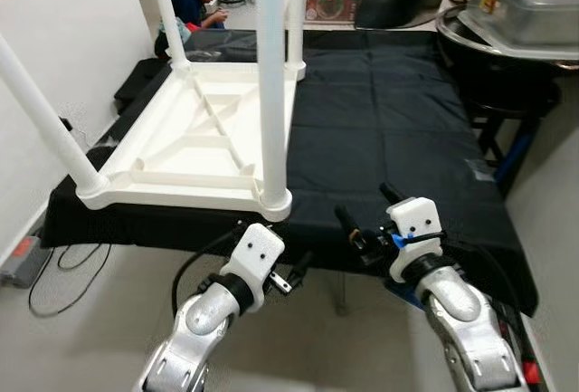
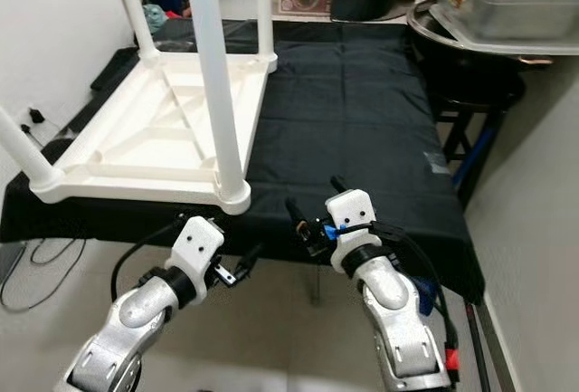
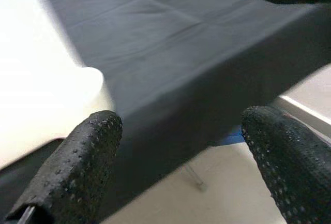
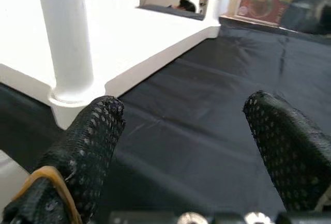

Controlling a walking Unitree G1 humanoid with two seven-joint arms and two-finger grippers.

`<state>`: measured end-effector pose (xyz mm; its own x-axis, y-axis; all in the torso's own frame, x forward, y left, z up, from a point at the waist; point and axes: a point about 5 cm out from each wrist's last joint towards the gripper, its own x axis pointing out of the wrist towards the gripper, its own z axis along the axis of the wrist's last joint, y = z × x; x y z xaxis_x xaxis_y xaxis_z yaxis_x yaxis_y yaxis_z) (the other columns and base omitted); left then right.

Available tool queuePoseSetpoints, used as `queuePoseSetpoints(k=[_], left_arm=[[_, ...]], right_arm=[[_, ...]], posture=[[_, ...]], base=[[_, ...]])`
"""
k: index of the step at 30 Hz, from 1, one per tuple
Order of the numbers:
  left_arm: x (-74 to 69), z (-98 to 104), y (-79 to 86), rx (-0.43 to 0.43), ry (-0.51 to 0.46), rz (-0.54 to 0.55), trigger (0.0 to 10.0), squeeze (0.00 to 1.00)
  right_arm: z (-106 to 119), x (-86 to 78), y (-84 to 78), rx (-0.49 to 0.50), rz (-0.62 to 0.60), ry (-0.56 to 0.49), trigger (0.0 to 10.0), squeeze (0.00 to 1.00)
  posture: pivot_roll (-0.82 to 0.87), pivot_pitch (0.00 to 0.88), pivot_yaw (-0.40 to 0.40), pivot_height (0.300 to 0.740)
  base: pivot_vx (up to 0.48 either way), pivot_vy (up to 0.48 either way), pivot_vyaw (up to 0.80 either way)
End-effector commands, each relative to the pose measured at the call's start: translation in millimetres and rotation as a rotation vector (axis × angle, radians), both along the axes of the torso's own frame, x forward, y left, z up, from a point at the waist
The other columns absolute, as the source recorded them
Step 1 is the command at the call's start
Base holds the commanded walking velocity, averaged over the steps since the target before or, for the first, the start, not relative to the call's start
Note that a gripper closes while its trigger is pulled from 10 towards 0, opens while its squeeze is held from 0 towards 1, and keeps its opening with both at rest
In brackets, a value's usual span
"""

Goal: Building children table

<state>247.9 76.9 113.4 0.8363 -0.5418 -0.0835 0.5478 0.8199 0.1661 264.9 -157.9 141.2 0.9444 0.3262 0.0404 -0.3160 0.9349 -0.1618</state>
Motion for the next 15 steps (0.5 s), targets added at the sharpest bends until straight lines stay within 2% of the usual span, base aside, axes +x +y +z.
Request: queuePoseSetpoints(k=[1, 4, 6, 9, 15], left_arm=[[-1.7, -4, -1.0, -0.004, 0.022, -0.008, 10.0, 0.00], [-2.0, -4, -1.4, -0.004, 0.021, -0.009, 10.0, 0.00], [-2.1, -3, -1.8, -0.002, 0.013, -0.004, 10.0, 0.00], [-2.6, -2, -1.7, -0.001, 0.006, 0.001, 10.0, 0.00], [-2.3, -2, -0.6, -0.009, 0.009, 0.012, 10.0, 0.00]], right_arm=[[1, -0.8, -1.9, 0.026, -0.020, 0.008, 10.0, 0.00], [-1, -1.8, 4.3, 0.071, -0.023, 0.024, 10.0, 0.00], [-7, -5.2, 15.9, 0.080, -0.014, 0.048, 10.0, 0.00], [-12, -8.6, 24.8, 0.082, -0.003, 0.070, 10.0, 0.00], [-19, -11.5, 28.4, 0.083, -0.016, 0.101, 10.0, 0.00]], posture=[[0.07, 0.004, -0.013, 0.740], [0.07, 0.006, -0.014, 0.740], [0.07, 0.013, -0.019, 0.740], [0.07, 0.012, -0.017, 0.740], [0.08, 0.021, -0.021, 0.740]], base=[[-0.480, 0.000, 0.00], [-0.480, 0.000, 0.00], [0.000, 0.000, 0.00], [0.000, 0.000, 0.00], [0.000, 0.000, 0.00]])
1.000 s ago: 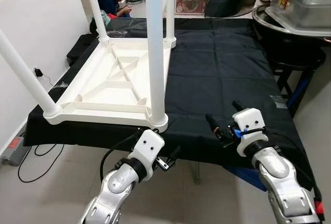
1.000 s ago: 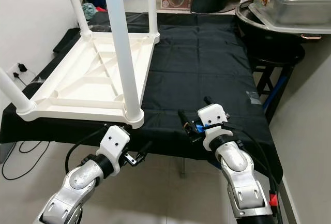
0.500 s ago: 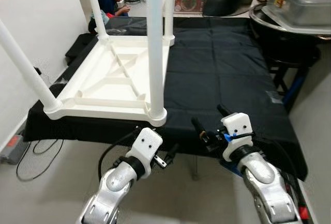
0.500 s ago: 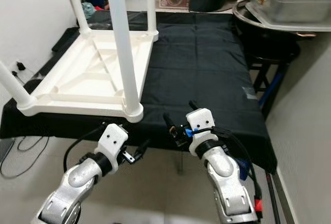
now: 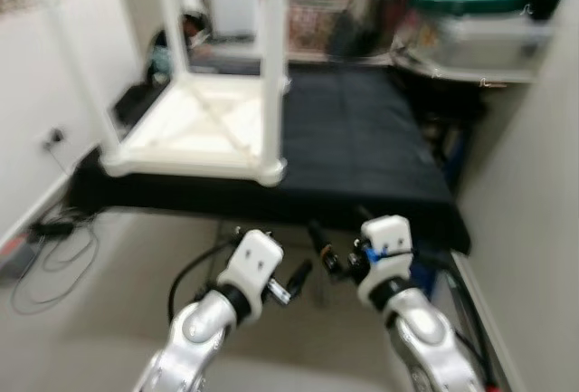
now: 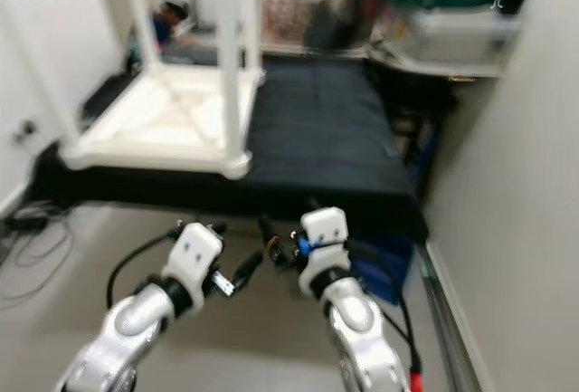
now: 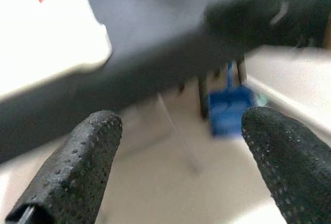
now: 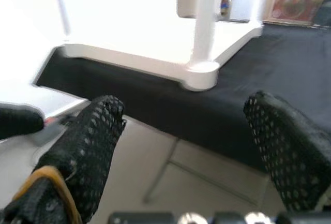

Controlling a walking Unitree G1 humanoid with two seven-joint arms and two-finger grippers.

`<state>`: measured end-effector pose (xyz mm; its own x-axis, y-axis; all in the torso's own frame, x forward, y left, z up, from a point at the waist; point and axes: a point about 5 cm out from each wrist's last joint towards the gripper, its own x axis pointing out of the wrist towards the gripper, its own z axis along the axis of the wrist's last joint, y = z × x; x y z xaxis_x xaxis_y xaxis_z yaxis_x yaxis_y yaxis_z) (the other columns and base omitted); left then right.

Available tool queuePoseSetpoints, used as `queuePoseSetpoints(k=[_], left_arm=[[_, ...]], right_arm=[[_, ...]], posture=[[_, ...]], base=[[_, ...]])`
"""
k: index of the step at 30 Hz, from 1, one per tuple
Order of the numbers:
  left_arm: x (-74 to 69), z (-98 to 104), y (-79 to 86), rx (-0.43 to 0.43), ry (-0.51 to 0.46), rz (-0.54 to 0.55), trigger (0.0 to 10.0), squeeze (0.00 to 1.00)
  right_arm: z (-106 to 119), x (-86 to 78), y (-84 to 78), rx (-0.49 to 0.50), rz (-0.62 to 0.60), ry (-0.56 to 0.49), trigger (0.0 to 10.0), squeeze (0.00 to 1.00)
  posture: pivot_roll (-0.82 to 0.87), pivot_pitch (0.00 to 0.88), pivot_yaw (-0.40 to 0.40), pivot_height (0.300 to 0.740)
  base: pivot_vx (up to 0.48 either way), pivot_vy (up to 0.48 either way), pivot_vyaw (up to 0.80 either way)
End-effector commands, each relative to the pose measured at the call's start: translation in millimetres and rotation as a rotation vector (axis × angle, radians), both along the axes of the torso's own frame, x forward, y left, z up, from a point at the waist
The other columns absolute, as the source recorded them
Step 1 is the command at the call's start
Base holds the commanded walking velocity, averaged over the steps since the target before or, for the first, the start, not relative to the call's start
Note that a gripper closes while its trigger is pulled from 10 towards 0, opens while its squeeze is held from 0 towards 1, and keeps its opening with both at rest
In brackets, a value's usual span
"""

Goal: Building children table

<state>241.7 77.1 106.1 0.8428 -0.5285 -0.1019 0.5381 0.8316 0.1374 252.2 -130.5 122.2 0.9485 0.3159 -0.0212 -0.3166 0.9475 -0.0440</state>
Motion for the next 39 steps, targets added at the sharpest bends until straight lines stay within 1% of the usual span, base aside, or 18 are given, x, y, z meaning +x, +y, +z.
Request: queuePoseSetpoints(k=[1, 5, 20, 24, 29, 33, 39], left_arm=[[4.1, 5.7, -0.3, 0.001, -0.018, -0.001, 10.0, 0.00], [5.4, 5.6, 1.8, -0.014, -0.004, 0.016, 10.0, 0.00], [5.8, 4.8, 3.3, -0.004, 0.009, 0.017, 10.0, 0.00], [4.6, 5.1, 2.9, 0.002, 0.005, 0.010, 10.0, 0.00], [4.2, 5.8, 2.8, 0.003, 0.000, 0.012, 10.0, 0.00], [4.0, 6.0, 2.9, 0.004, 0.004, 0.010, 10.0, 0.00], [3.6, 5.8, 2.4, 0.000, 0.009, 0.007, 10.0, 0.00]], right_arm=[[-0.8, 1.0, 0.9, -0.008, -0.010, 0.010, 10.0, 0.00], [-2.2, 1.6, -2.0, 0.007, -0.032, 0.028, 10.0, 0.00], [-1.4, 0.6, -2.2, 0.024, -0.059, 0.038, 10.0, 0.00], [-1.8, 0.3, -1.8, 0.024, -0.067, 0.047, 10.0, 0.00], [-0.6, 0.9, -2.0, 0.017, -0.075, 0.039, 10.0, 0.00], [-2.1, 1.0, -3.3, 0.017, -0.093, 0.052, 10.0, 0.00], [-2.1, 1.0, -5.6, 0.016, -0.118, 0.052, 10.0, 0.00]], posture=[[0.08, 0.021, -0.021, 0.740], [0.08, 0.024, -0.022, 0.740], [0.08, 0.030, -0.019, 0.740], [0.09, 0.032, -0.017, 0.740], [0.09, 0.033, -0.015, 0.740], [0.09, 0.038, -0.015, 0.740], [0.09, 0.039, -0.016, 0.740]], base=[[0.000, 0.000, 0.00], [0.000, 0.000, 0.00], [0.000, 0.465, 0.00], [0.000, 0.000, -0.60], [0.000, 0.000, 0.00], [0.000, 0.000, 0.00], [0.000, 0.000, -0.80]])
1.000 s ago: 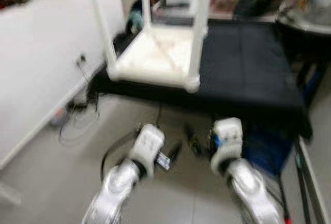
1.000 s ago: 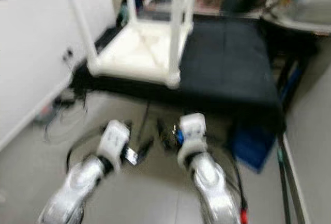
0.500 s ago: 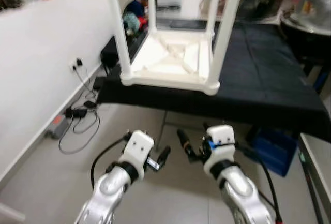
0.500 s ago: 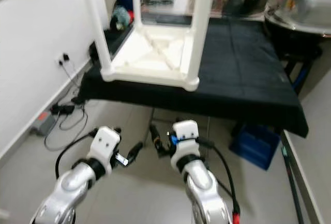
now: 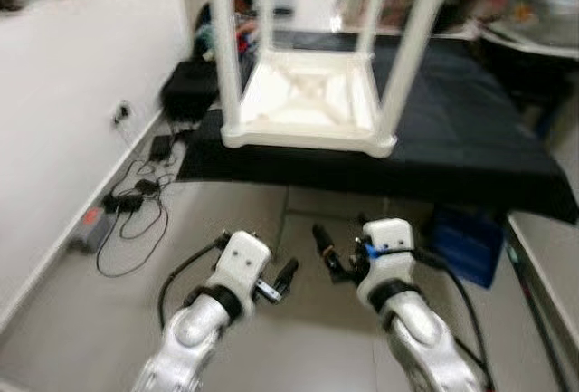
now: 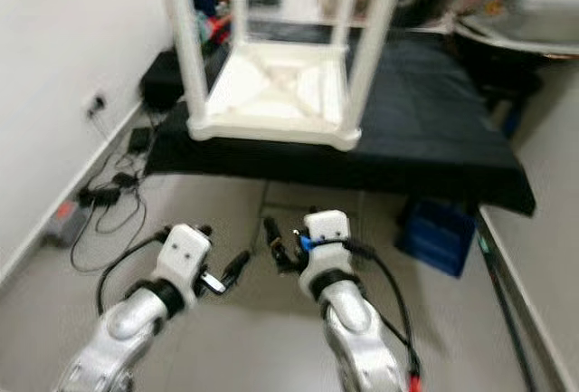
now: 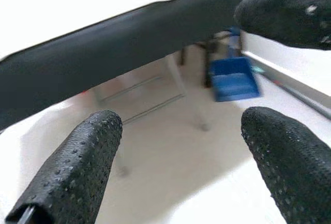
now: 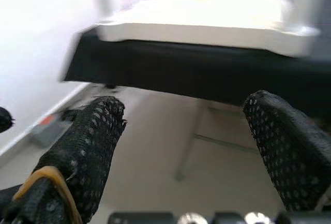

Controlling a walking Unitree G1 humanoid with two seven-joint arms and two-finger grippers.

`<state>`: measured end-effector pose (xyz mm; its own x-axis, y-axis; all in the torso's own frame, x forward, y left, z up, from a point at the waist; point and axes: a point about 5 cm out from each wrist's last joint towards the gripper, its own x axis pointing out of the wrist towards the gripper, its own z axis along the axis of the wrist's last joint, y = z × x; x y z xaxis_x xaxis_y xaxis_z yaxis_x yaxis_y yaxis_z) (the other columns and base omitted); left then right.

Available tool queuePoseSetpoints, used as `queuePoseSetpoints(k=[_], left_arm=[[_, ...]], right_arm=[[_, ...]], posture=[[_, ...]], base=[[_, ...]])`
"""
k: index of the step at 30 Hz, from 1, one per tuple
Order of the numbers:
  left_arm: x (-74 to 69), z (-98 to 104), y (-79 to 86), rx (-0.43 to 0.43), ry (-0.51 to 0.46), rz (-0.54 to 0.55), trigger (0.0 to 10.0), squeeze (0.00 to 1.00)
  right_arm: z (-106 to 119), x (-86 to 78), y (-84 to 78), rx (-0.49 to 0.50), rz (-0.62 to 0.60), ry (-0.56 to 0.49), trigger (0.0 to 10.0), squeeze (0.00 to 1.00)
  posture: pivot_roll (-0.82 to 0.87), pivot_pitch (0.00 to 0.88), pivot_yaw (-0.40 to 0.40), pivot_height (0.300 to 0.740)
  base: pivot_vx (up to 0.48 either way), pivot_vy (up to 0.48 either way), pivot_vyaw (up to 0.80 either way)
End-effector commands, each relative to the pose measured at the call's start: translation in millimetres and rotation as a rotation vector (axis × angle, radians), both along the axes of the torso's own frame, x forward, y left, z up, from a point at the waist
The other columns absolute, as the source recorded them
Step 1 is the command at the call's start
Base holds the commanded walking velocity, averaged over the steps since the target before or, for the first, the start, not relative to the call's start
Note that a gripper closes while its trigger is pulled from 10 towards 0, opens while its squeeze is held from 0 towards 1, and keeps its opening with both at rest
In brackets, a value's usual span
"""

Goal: Building children table

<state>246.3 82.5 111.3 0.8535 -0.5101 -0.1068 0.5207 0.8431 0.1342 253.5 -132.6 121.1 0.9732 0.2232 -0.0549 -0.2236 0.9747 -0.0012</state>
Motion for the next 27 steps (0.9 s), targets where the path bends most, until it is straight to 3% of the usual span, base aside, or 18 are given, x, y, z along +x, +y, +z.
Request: queuePoseSetpoints(k=[1, 6, 11, 27], left_arm=[[-1.0, 0.6, -3.0, 0.000, 0.003, -0.015, 10.0, 0.00], [-1.2, 0.7, -3.1, 0.003, 0.000, -0.015, 10.0, 0.00], [-1.5, 3.4, -2.6, -0.006, -0.025, -0.008, 10.0, 0.00], [-2.7, 3.0, -3.1, -0.010, -0.021, -0.021, 10.0, 0.00]], right_arm=[[-0.8, -0.3, -3.5, -0.018, -0.021, 0.008, 10.0, 0.00], [-0.7, -0.6, -3.3, -0.032, -0.025, 0.004, 10.0, 0.00], [1.1, -0.1, -0.5, -0.034, -0.009, -0.017, 10.0, 0.00], [1.1, 1.1, -1.1, -0.037, -0.022, -0.017, 10.0, 0.00]], posture=[[0.09, 0.039, -0.016, 0.740], [0.09, 0.035, -0.013, 0.740], [0.09, 0.025, -0.017, 0.740], [0.09, 0.019, -0.012, 0.740]], base=[[0.000, 0.000, -0.80], [0.000, 0.000, -0.80], [0.112, 0.000, 0.00], [0.429, 0.000, 0.00]])
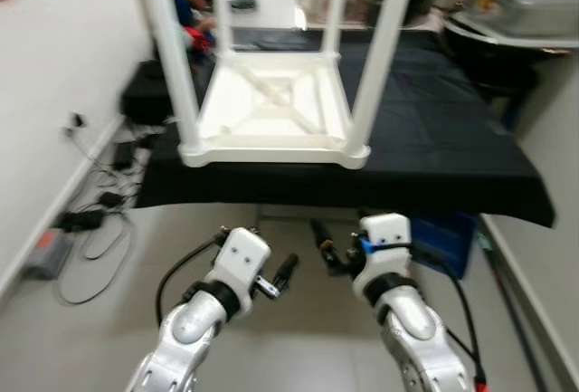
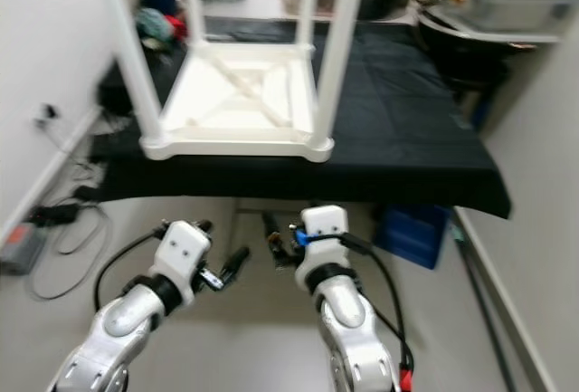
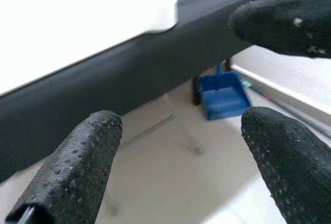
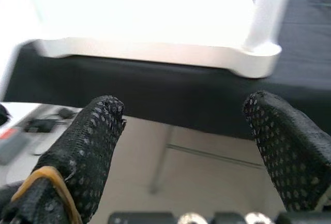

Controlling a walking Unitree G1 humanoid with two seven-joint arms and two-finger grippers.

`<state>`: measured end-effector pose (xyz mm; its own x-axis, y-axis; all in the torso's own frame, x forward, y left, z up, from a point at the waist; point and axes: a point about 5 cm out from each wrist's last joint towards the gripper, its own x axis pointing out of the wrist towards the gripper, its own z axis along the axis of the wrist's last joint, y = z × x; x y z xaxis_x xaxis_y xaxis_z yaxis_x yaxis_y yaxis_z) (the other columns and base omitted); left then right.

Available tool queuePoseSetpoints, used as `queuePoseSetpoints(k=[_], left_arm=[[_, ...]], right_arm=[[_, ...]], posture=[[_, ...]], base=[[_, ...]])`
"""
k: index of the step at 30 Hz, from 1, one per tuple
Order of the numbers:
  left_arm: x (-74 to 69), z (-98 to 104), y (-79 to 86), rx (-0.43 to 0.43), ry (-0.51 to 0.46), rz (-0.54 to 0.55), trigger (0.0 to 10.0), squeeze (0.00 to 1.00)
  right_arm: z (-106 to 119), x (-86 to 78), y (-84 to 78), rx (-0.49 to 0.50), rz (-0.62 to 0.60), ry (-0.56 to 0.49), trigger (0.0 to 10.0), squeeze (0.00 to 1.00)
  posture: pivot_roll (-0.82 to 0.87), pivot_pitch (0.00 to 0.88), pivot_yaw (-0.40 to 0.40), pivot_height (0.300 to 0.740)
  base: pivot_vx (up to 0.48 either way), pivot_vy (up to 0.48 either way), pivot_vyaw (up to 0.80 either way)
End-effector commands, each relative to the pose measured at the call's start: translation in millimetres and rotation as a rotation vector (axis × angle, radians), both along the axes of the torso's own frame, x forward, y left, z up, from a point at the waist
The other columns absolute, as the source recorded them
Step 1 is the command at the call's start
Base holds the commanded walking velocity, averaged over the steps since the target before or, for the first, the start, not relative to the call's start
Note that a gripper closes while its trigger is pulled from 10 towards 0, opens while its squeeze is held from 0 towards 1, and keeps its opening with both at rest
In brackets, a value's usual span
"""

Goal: Building children table

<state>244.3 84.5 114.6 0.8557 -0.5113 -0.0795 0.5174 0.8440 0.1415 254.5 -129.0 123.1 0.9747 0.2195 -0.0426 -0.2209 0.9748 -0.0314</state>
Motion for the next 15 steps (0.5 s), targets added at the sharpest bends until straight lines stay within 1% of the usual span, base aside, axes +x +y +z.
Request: queuePoseSetpoints(k=[1, 7, 15], left_arm=[[-0.7, -0.4, -5.1, -0.002, 0.006, -0.020, 10.0, 0.00], [1.7, -2.5, -3.3, -0.004, 0.028, -0.007, 10.0, 0.00], [1.2, -1.4, -3.0, -0.010, 0.023, -0.009, 10.0, 0.00]], right_arm=[[-0.9, 0.1, -4.7, -0.010, -0.020, 0.002, 10.0, 0.00], [0.5, 1.2, -4.8, -0.014, -0.023, -0.006, 10.0, 0.00], [0.7, 1.3, -8.2, -0.021, -0.044, -0.009, 10.0, 0.00]], posture=[[0.09, 0.019, -0.012, 0.740], [0.09, 0.025, -0.011, 0.740], [0.09, 0.031, -0.014, 0.740]], base=[[0.307, 0.000, 0.00], [0.000, 0.000, 0.00], [0.000, 0.000, 0.00]])
